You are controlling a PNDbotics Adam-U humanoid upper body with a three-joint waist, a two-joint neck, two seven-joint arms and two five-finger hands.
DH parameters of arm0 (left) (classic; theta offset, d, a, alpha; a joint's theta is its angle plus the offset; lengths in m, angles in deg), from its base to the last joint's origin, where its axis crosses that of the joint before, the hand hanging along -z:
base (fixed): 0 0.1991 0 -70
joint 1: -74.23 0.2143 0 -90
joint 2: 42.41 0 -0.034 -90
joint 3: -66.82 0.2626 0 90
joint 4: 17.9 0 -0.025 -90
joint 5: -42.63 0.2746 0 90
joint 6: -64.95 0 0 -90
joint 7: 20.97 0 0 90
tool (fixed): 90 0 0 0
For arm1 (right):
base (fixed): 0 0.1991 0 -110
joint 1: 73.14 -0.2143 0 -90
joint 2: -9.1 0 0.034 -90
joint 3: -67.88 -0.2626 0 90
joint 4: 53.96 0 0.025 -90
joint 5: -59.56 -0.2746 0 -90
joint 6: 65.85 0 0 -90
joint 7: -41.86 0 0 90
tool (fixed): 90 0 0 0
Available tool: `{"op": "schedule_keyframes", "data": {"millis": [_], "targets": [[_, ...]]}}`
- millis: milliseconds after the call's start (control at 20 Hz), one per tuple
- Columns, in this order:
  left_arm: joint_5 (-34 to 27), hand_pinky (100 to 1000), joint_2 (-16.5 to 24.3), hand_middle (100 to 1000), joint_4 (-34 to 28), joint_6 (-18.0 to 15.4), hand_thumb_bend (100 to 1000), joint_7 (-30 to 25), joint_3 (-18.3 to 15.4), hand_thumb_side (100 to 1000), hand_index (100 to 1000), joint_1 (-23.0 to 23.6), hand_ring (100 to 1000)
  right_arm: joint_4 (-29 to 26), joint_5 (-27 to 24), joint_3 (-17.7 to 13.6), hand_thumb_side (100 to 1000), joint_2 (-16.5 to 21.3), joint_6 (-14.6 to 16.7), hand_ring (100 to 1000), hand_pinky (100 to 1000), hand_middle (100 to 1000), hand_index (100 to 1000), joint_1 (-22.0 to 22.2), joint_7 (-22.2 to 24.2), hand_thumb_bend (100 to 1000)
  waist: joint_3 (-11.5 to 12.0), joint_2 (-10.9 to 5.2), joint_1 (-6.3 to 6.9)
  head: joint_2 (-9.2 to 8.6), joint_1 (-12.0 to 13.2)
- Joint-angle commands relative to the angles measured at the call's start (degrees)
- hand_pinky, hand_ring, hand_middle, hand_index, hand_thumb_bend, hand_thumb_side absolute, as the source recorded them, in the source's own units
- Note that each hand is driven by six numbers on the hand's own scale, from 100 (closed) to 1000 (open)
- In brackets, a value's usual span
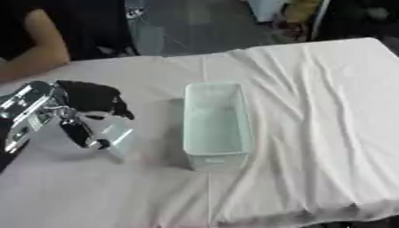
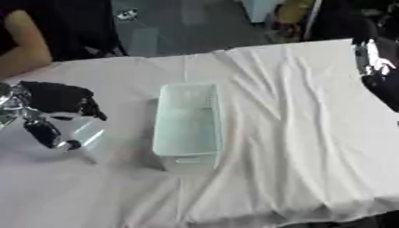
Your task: Pick up objects on the table and place them in the box.
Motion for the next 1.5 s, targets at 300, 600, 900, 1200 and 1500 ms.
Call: {"op": "schedule_keyframes", "data": {"millis": [300,600,900,1200,1500], "targets": [[1.2,1000,-0.2,766,2.3,-5.0,675,-4.5,-0.1,403,929,-1.3,870,-0.9,-0.3,-0.2,691,1.3,0.2,889,702,982,1000,-1.0,0.0,100,-0.1,-0.40,-0.11,-0.04,-0.7],[2.2,998,-2.1,755,5.9,-4.9,677,-6.3,-0.5,418,911,-0.9,845,-0.9,-0.3,-0.3,688,1.2,0.3,889,703,982,1000,-1.2,-0.1,100,-0.3,-0.29,-0.15,-0.04,-1.0],[4.0,979,-4.4,747,9.6,-5.0,666,-5.2,-1.7,419,896,-0.4,831,-0.9,-0.4,-0.3,686,1.1,0.4,890,703,982,1000,-1.5,-0.1,100,-0.4,-0.04,-0.35,-0.04,-1.3],[7.6,384,-7.8,392,15.3,-2.3,100,0.2,-4.8,100,464,0.4,317,-0.9,-0.5,-0.4,691,0.8,0.5,890,703,982,1000,-1.7,-0.2,100,-0.5,0.29,-0.69,-0.04,-1.4],[11.8,100,-9.6,100,19.1,1.8,100,12.2,-6.6,283,157,0.5,100,-0.9,-0.4,-0.4,695,0.7,0.5,889,703,982,1000,-1.6,-0.3,100,-0.5,0.29,-0.79,-0.04,-1.4]]}}
